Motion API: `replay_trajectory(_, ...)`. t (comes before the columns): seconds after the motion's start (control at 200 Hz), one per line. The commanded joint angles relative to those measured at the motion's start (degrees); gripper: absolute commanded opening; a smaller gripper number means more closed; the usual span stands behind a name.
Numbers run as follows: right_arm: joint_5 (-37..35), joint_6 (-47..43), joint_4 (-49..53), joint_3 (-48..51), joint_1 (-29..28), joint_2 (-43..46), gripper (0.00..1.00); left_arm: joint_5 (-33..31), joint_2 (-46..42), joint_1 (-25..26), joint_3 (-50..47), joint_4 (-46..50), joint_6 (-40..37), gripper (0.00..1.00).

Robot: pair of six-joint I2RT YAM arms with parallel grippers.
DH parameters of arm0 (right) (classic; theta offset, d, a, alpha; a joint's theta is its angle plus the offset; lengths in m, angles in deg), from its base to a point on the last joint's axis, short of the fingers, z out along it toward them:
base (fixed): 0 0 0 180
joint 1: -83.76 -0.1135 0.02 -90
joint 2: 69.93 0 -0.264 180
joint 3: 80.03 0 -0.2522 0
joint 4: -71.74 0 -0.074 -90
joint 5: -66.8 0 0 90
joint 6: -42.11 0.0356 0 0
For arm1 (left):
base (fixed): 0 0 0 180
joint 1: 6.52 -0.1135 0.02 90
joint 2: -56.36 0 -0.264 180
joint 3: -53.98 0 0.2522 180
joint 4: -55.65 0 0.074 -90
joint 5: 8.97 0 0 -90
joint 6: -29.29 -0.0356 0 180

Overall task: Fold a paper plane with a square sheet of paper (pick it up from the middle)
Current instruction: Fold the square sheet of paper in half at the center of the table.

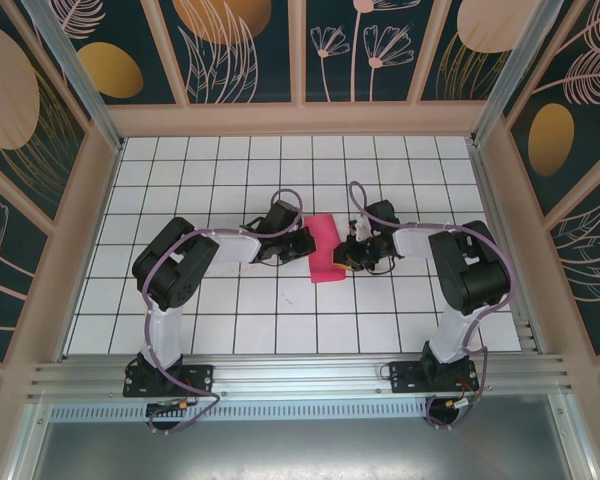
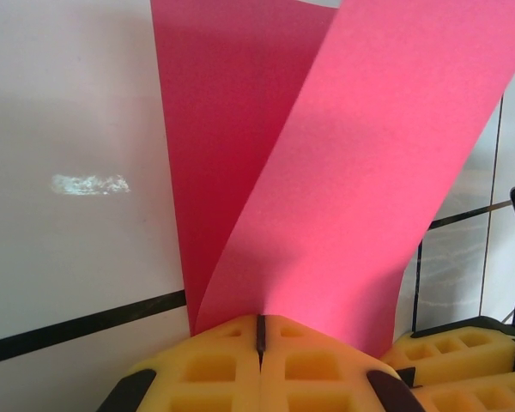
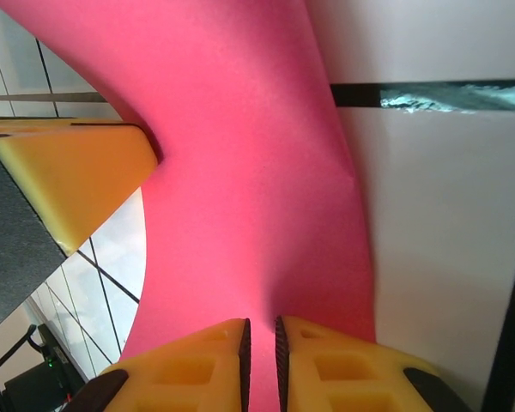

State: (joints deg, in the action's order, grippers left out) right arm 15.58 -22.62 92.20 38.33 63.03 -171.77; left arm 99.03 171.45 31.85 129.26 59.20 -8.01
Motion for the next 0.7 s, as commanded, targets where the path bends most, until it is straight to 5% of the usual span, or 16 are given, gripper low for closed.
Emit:
replay_trajectory(0.0,0.75,-1.16,1.93,-0.14,-0.52,4.3,0.2,-3.14,3.73,0.12,-0.85,6.44,-1.42,0.06)
replay_trajectory(0.485,1.07,-0.19,-1.99,6.22,-1.16,0.08,0.2,-2.93,3.83,0.09,-0.96,6.35,-1.45,0.06)
replay_trajectory(0.696,2.64,-0.04,-0.57,6.12,-1.26,7.35,0.21,-3.24,3.81,0.12,-0.96,6.62,-1.63,0.06)
